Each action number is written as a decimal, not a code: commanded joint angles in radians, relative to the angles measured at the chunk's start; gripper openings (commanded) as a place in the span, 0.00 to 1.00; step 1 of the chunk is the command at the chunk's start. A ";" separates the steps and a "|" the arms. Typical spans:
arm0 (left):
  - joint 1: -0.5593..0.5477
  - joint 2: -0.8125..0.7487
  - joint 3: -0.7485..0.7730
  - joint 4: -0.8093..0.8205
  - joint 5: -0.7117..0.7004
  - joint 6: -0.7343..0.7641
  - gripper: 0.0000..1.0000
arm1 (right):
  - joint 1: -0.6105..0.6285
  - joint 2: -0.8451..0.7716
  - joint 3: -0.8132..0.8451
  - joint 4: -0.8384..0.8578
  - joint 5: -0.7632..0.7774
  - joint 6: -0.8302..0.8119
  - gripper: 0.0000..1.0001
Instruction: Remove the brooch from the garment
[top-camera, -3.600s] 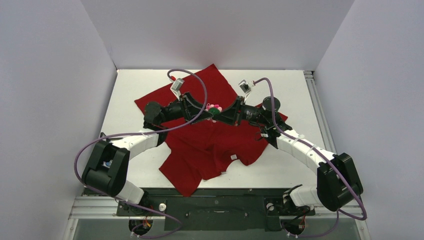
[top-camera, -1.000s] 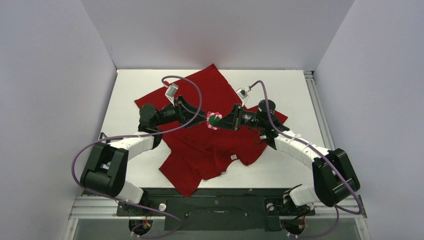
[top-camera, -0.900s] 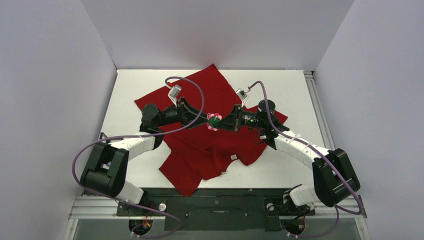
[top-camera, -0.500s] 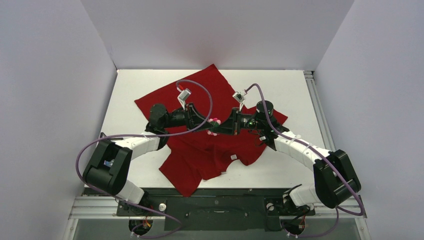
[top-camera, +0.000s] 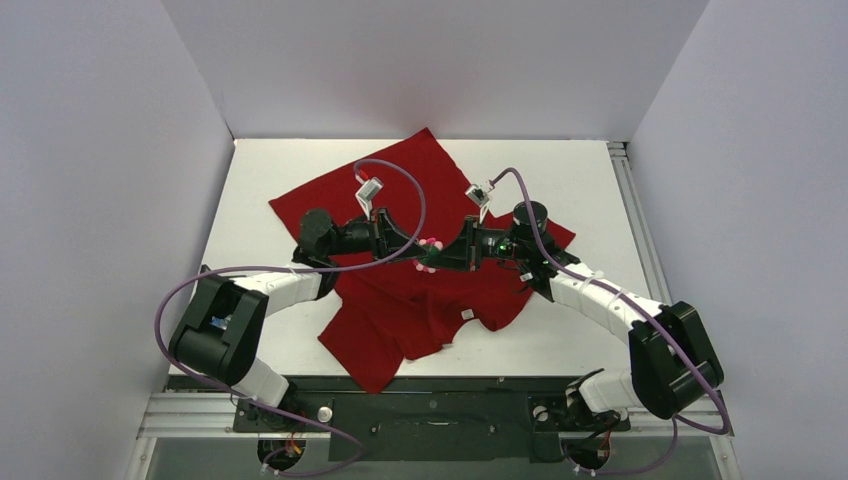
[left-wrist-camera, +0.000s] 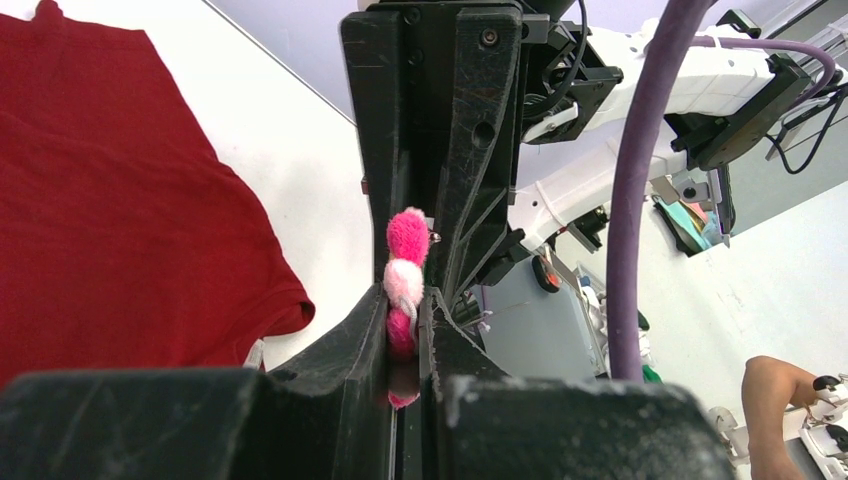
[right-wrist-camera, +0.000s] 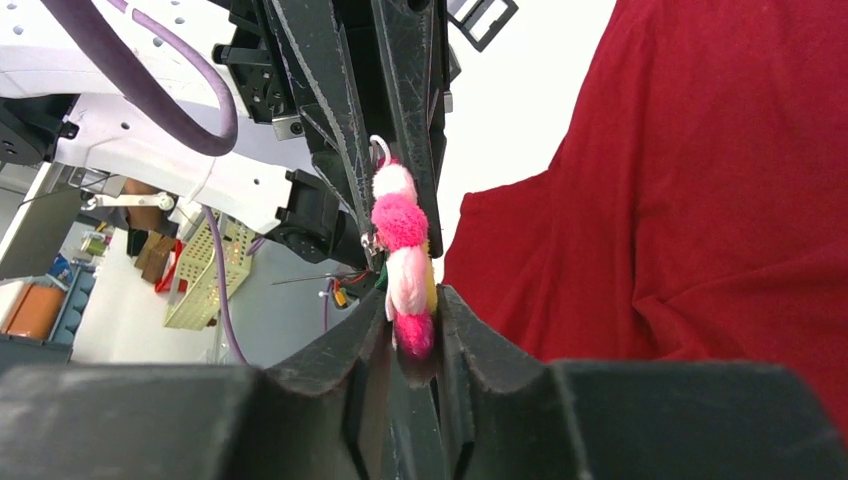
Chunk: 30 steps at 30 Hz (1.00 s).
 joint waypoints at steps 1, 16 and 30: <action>-0.002 -0.001 -0.013 0.057 -0.016 0.004 0.00 | -0.016 -0.046 0.013 0.082 0.023 0.020 0.28; -0.003 0.035 -0.019 0.166 -0.046 -0.089 0.00 | -0.005 -0.029 0.002 0.134 0.021 0.040 0.06; 0.040 0.024 -0.047 0.214 -0.046 -0.111 0.23 | -0.006 -0.028 0.012 0.080 0.003 0.002 0.00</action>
